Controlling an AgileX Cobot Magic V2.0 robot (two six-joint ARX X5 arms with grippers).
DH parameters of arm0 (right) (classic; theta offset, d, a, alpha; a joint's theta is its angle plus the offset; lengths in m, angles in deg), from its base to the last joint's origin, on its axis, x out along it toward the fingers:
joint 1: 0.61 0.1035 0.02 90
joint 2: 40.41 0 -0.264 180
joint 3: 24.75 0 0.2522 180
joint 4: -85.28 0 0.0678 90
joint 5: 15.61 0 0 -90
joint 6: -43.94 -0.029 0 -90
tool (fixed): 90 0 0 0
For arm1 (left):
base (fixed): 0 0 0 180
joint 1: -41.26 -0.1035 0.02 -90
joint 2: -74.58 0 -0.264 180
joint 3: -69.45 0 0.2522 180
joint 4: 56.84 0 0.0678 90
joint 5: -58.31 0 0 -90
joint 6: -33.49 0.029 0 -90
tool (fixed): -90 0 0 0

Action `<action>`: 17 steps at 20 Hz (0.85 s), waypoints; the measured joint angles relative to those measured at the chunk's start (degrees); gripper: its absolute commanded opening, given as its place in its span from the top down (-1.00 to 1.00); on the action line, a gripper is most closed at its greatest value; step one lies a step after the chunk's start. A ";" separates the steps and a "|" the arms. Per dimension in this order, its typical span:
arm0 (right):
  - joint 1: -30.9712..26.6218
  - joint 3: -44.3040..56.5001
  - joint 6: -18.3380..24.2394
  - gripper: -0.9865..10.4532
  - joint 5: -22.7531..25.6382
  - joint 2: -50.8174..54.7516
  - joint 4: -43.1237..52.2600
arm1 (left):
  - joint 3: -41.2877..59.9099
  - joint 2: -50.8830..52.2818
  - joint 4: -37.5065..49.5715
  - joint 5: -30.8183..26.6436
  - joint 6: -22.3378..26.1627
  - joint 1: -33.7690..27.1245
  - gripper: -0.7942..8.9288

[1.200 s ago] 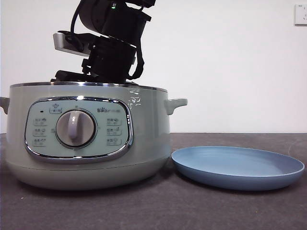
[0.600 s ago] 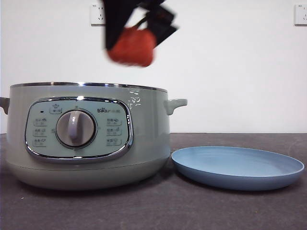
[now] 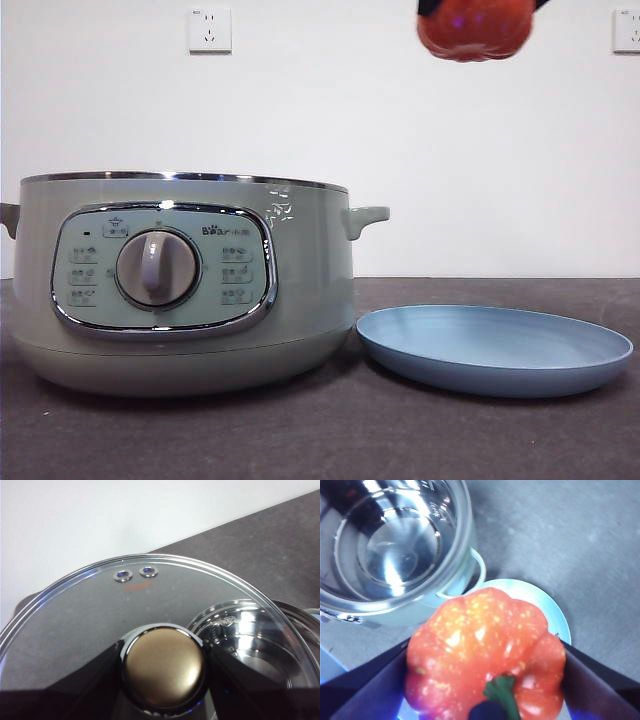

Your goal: Take the pumpkin out from the steamer,put the pumpkin in the blue plate,close the lid

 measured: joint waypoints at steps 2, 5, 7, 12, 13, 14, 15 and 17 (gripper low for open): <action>-0.52 6.56 -1.42 0.85 1.22 4.04 4.35 | 0.00 -0.22 0.04 0.28 0.00 0.00 0.85; -0.70 17.16 -3.30 0.85 3.74 8.20 11.96 | 0.00 -0.24 0.44 0.26 0.00 0.00 0.85; -0.76 23.61 -3.93 0.85 3.96 8.50 17.62 | 0.00 -0.24 0.46 0.28 0.00 0.00 0.85; -1.97 35.41 -5.40 0.85 3.91 6.69 32.98 | 0.00 -0.26 0.46 2.97 -0.35 0.00 0.86; -2.64 35.82 -5.66 0.85 3.91 5.31 33.38 | 0.00 -0.26 0.46 3.37 -0.50 0.04 0.85; -3.37 35.91 -5.90 0.85 3.91 3.93 33.64 | 0.00 -0.26 0.48 3.41 -0.52 0.04 0.85; -3.78 35.91 -6.05 0.85 3.91 2.45 34.47 | 0.00 -0.26 0.55 3.30 -0.52 0.04 0.85; -4.85 35.91 -6.21 0.83 3.91 -0.52 36.22 | 0.00 -0.26 0.61 3.15 -0.52 0.02 0.85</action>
